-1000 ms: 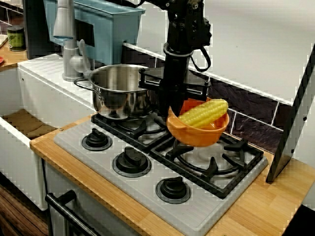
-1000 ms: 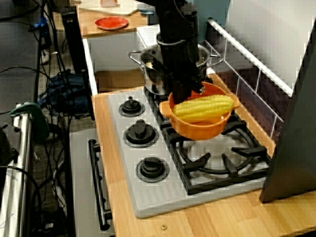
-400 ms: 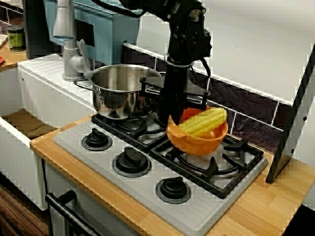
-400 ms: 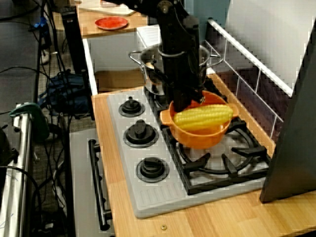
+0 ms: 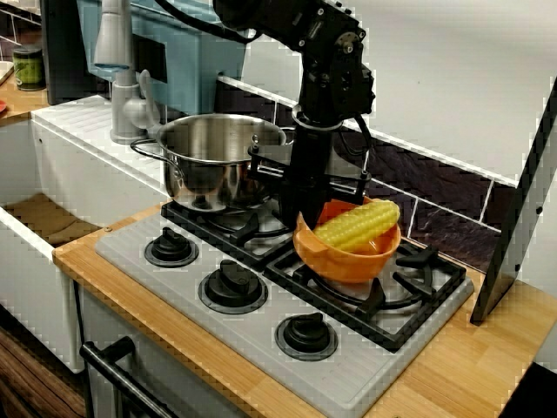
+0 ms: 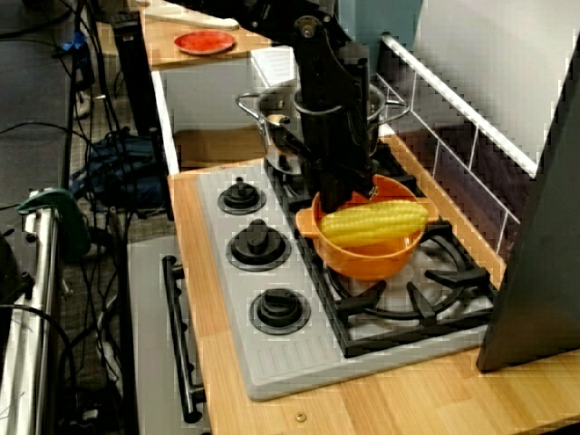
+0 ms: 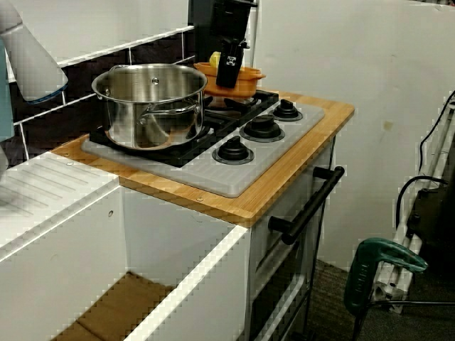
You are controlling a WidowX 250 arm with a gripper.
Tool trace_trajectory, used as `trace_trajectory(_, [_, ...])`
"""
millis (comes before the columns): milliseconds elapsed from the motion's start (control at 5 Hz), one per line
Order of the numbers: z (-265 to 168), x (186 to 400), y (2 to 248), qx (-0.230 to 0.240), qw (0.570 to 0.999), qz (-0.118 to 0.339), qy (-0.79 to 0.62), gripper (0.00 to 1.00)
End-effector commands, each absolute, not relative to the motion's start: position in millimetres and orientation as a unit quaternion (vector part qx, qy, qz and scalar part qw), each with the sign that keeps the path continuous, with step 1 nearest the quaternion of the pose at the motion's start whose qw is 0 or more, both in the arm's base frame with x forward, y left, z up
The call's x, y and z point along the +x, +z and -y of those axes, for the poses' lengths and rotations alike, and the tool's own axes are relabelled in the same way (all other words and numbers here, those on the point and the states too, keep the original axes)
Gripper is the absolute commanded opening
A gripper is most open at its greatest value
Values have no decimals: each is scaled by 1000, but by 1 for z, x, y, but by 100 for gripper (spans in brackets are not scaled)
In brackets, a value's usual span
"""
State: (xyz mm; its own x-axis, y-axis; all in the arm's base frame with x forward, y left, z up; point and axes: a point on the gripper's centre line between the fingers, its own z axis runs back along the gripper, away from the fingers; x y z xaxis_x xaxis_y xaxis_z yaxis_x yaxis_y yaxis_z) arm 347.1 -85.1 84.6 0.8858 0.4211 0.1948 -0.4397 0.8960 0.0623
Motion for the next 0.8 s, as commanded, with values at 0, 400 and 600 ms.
trace_trajectory(0, [80, 343, 97, 47, 970, 93, 220, 100])
trace_trajectory(400, [67, 334, 111, 37, 969, 95, 225, 100])
trace_trajectory(600, [62, 330, 126, 26, 968, 97, 229, 100])
